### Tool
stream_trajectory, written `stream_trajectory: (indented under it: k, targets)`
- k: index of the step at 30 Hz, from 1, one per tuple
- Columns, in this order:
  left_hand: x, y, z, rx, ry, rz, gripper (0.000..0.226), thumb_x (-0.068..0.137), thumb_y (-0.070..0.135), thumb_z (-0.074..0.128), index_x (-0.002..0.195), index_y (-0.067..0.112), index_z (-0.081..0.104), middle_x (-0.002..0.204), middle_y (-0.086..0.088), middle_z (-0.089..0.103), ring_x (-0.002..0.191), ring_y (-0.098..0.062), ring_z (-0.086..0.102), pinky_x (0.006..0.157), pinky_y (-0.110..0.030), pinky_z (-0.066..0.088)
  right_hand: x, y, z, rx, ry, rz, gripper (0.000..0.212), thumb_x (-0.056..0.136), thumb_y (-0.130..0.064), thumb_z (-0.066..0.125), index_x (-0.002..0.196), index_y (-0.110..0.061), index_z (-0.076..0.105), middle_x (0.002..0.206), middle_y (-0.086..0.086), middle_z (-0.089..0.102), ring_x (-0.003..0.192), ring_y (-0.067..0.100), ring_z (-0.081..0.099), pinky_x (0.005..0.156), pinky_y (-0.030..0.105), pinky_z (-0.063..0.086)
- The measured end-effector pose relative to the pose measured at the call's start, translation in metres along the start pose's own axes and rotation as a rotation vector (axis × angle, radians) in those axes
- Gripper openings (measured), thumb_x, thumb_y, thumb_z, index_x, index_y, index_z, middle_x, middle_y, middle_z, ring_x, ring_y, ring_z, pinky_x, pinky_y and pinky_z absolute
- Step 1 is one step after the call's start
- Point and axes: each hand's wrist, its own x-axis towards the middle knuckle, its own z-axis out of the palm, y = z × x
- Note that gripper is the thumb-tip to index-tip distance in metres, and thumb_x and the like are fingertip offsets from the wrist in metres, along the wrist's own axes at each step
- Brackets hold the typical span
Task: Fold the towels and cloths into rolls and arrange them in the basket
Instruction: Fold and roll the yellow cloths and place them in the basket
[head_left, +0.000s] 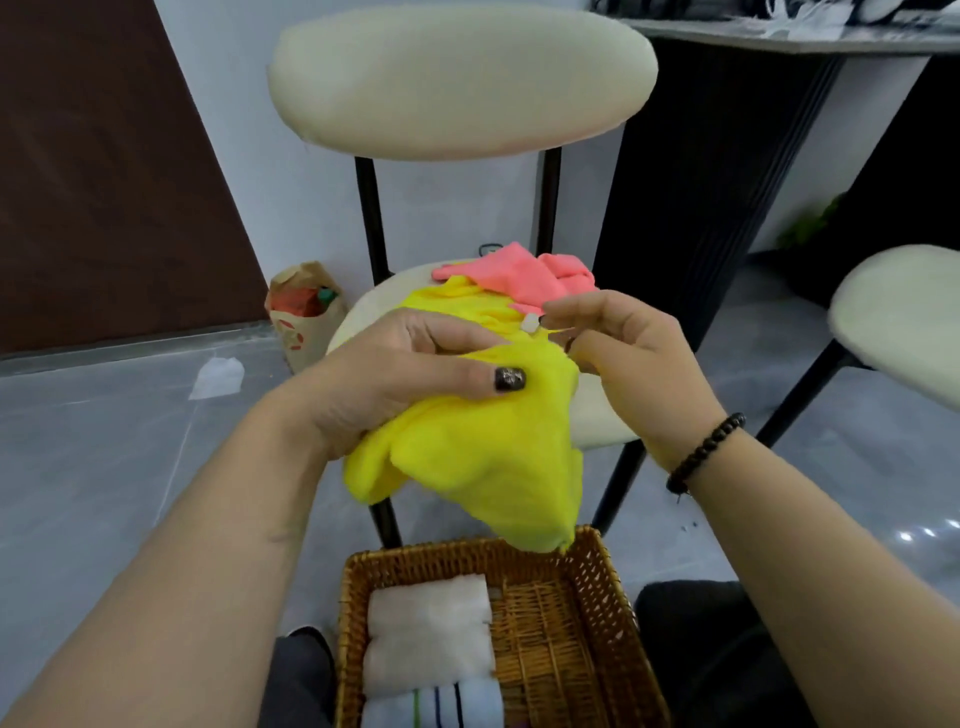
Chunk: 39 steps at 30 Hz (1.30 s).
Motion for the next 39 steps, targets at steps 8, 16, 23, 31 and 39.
stream_trajectory:
  k: [8,16,23,31,39]
  targets:
    - [-0.002,-0.020,0.018,0.651,0.254,-0.024,0.030,0.070,0.006,0.082,0.089,0.029,0.076,0.087,0.014,0.075,0.086,0.003,0.068,0.078,-0.018,0.052,-0.016,0.011,-0.007,-0.228,-0.504,0.275,0.044,0.085,0.009,0.049,0.123,-0.013,0.055,0.097,0.004,0.068,0.078,0.016,0.060,0.073,0.034,0.048]
    - [0.002,-0.031,0.014,0.904,0.535,-0.040,0.031,0.064,0.028,0.085,0.087,0.033,0.066,0.078,0.012,0.067,0.078,-0.001,0.060,0.067,-0.023,0.047,-0.015,0.011,0.000,-0.470,-0.496,0.151,0.018,0.079,-0.013,0.066,0.096,-0.017,0.071,0.071,0.013,0.067,0.059,0.013,0.053,0.063,0.037,0.050]
    - [0.004,-0.035,0.020,0.943,0.533,0.034,0.020,0.054,0.049,0.083,0.064,0.044,0.066,0.076,0.010,0.062,0.075,-0.002,0.055,0.063,-0.018,0.040,-0.017,0.002,-0.008,-0.344,-0.711,0.305,0.031,0.086,-0.021,0.066,0.116,-0.024,0.061,0.049,0.003,0.061,0.047,0.014,0.057,0.059,0.027,0.052]
    - [0.011,-0.043,0.016,0.957,0.504,0.066,0.027,0.064,0.031,0.086,0.066,0.029,0.058,0.065,0.012,0.059,0.070,0.001,0.052,0.054,-0.013,0.035,-0.005,0.005,-0.029,-0.523,-0.416,0.159,0.017,0.084,-0.027,0.070,0.084,-0.011,0.076,0.067,0.005,0.068,0.055,0.005,0.053,0.064,0.030,0.051]
    - [0.021,-0.047,0.019,0.683,0.478,0.088,0.028,0.071,0.050,0.065,0.075,0.023,0.067,0.069,0.006,0.069,0.056,-0.004,0.052,0.054,-0.024,0.039,-0.002,0.011,-0.046,-0.717,-0.004,-0.054,0.014,0.085,-0.026,0.066,0.082,-0.013,0.072,0.073,-0.008,0.053,0.072,0.010,0.051,0.071,0.030,0.048]
